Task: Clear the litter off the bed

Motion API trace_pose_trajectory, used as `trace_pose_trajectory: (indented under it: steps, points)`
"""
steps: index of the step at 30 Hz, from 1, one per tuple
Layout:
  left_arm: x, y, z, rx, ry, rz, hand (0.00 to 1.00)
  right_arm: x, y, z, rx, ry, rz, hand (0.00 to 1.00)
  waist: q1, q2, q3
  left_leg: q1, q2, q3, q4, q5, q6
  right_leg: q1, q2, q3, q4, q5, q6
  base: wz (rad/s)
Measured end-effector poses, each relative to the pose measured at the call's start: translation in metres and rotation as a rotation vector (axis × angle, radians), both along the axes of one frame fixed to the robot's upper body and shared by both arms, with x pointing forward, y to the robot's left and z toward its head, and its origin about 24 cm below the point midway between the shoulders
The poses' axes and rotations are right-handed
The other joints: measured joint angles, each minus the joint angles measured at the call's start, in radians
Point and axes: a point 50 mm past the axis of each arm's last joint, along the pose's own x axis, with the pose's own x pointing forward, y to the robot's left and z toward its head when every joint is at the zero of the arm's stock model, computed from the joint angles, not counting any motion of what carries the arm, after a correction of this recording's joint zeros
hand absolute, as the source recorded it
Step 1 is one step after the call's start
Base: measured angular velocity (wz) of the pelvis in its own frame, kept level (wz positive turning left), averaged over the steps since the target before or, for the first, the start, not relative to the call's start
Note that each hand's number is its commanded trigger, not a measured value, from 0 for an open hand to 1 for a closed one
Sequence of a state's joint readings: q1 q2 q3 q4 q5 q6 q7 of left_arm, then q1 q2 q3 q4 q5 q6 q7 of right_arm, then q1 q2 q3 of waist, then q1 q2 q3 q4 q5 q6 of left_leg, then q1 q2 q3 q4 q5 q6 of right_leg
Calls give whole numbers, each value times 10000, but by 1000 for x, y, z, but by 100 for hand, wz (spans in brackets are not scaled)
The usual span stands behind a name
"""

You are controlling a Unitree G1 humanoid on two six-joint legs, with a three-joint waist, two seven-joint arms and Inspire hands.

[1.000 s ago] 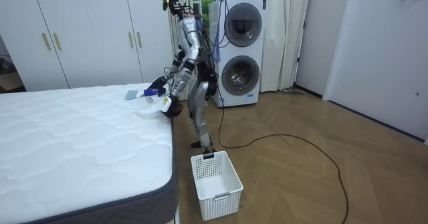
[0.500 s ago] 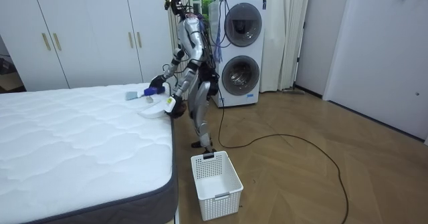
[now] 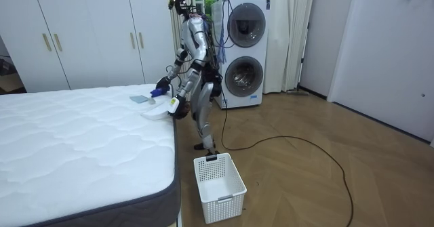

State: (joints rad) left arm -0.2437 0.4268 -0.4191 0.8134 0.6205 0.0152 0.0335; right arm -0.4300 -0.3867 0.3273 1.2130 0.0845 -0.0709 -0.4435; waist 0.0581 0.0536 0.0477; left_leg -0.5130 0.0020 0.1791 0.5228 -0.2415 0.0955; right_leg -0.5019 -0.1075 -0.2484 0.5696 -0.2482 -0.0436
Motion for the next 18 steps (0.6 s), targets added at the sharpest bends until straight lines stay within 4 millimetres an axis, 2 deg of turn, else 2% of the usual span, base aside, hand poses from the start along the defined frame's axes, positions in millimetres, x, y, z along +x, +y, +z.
trace_pose_trajectory:
  steps: [5, 11, 18]
  points:
    - [0, 0, 0, 9, -30, -5, 100, -3, -2, -2, 78, 160, -196, 100, 4, -44, -26, 7, 2, 42, 104, 12, 19, 5, -11, 25, -2, 1, 1, 0]
    - [1, 0, 2, 10, -105, -44, 100, -12, -14, -5, 221, 421, -887, 100, -11, -119, -71, 1, -28, 80, 43, 30, 52, -28, -66, 31, 18, -4, 12, 0]
    - [3, 3, 8, 365, -352, -295, 100, -17, -31, 1, -150, 528, -1318, 100, -230, -209, -94, 24, -137, 79, 57, 68, 120, -62, -202, 51, 183, -54, 90, 2]
